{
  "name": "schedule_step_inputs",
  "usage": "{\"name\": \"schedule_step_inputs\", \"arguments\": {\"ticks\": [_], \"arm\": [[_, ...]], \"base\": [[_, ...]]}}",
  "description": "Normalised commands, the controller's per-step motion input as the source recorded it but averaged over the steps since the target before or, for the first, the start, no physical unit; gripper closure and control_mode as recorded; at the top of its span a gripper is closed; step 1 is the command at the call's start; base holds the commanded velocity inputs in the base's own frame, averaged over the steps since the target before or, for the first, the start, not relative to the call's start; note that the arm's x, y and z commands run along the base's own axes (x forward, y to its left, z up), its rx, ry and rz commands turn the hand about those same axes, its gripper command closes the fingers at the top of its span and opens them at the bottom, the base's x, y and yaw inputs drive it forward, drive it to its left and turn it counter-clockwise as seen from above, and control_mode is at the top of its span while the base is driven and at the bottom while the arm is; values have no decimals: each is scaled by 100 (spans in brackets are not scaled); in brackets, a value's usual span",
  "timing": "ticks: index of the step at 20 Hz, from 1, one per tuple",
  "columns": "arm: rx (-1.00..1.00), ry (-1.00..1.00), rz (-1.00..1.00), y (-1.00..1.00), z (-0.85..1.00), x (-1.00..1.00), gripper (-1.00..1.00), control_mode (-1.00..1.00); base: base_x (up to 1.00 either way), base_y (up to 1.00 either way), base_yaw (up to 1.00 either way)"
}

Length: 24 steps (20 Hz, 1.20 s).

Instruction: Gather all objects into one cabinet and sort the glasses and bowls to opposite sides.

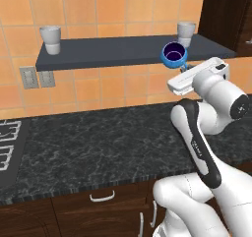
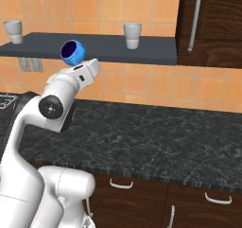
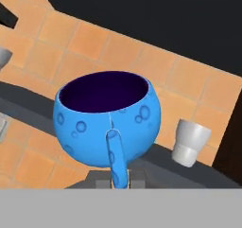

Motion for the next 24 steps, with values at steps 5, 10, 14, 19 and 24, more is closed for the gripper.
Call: {"name": "schedule_step_inputs", "arguments": {"ticks": [5,10,14,19,24], "arm": [[9,8,-2,-34,12,7,100,100],[0,0,0,0,0,0,100,100],[0,0,0,0,0,0,100,100],[0,0,0,0,0,0,100,100],[0,0,0,0,0,0,100,100]], "base": [[12,-39,-9],[0,-88,-37],[-74,-57,-18],[-94,-62,-10],[16,-69,-20]]}}
